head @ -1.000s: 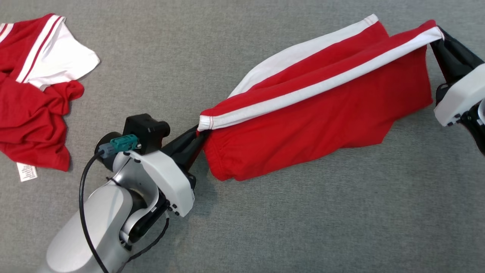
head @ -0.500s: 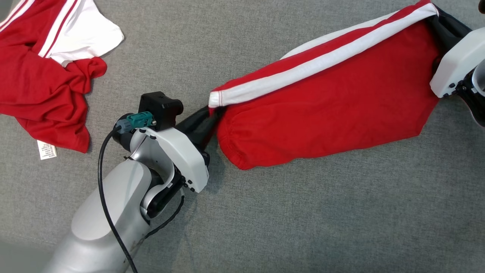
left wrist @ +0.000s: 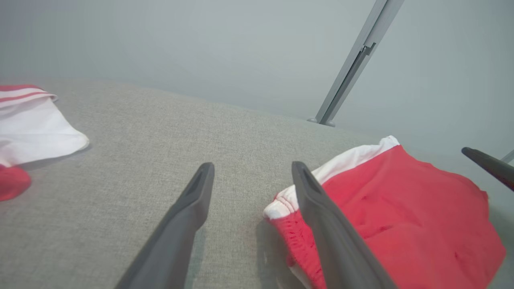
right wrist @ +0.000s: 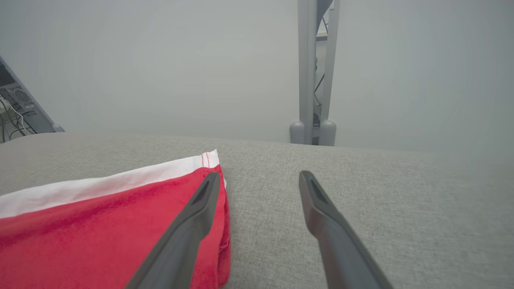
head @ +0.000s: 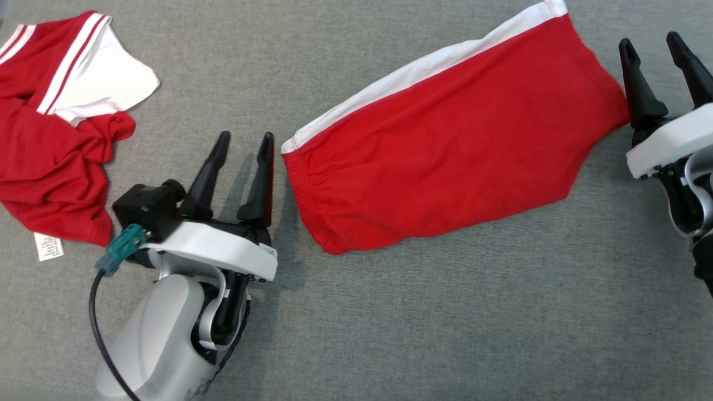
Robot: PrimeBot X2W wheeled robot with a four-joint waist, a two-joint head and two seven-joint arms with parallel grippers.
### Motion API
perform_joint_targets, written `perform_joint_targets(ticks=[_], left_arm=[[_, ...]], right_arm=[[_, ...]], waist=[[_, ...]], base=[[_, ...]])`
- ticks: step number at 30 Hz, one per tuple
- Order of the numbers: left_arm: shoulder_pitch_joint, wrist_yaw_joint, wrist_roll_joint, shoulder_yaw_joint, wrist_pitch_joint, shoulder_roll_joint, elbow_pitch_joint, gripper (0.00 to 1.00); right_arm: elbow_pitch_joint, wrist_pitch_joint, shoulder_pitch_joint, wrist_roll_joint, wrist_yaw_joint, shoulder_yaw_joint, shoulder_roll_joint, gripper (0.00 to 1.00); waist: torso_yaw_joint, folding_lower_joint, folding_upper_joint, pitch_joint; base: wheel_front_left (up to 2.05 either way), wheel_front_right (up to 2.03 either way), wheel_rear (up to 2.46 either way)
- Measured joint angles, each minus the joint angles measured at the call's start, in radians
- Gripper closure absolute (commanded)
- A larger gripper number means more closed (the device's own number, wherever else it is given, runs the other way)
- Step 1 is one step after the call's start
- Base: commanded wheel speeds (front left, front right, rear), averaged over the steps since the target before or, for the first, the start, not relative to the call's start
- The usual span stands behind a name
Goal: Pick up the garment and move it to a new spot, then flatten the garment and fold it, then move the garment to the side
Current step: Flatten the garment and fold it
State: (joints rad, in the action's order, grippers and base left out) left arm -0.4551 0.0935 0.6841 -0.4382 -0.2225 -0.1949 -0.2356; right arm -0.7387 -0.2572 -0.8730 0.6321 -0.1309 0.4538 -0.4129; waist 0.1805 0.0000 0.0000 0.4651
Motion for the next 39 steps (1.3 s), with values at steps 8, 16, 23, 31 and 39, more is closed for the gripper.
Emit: perform_joint_targets(ticks=[8,16,23,31,39], left_arm=[[0.056,0.073,-0.130,0.073,-0.036,-0.020,0.098,0.00],[0.102,0.091,-0.237,0.113,-0.038,-0.039,0.104,0.00],[0.118,0.091,-0.260,0.106,-0.038,-0.057,0.059,0.00],[0.124,0.092,-0.263,0.095,-0.022,-0.072,0.048,0.00],[0.125,0.092,-0.262,0.087,-0.014,-0.075,0.044,0.00]], right_arm=[[0.302,-0.007,0.230,-0.231,0.000,-0.288,0.111,0.00],[0.457,-0.007,0.424,-0.339,0.000,-0.372,0.205,0.00],[0.490,-0.007,0.528,-0.370,0.000,-0.396,0.236,0.00],[0.511,0.012,0.556,-0.384,0.000,-0.412,0.251,0.00],[0.520,0.028,0.557,-0.387,0.000,-0.414,0.253,0.00]], waist=[[-0.060,0.0000,0.0000,-0.036],[-0.108,0.0000,0.0000,-0.072],[-0.128,0.0000,0.0000,-0.101],[-0.137,0.0000,0.0000,-0.119],[-0.135,0.0000,0.0000,-0.124]], base=[[0.00,0.00,0.00],[0.00,0.00,0.00],[0.00,0.00,0.00],[0.00,0.00,0.00],[0.00,0.00,0.00]])
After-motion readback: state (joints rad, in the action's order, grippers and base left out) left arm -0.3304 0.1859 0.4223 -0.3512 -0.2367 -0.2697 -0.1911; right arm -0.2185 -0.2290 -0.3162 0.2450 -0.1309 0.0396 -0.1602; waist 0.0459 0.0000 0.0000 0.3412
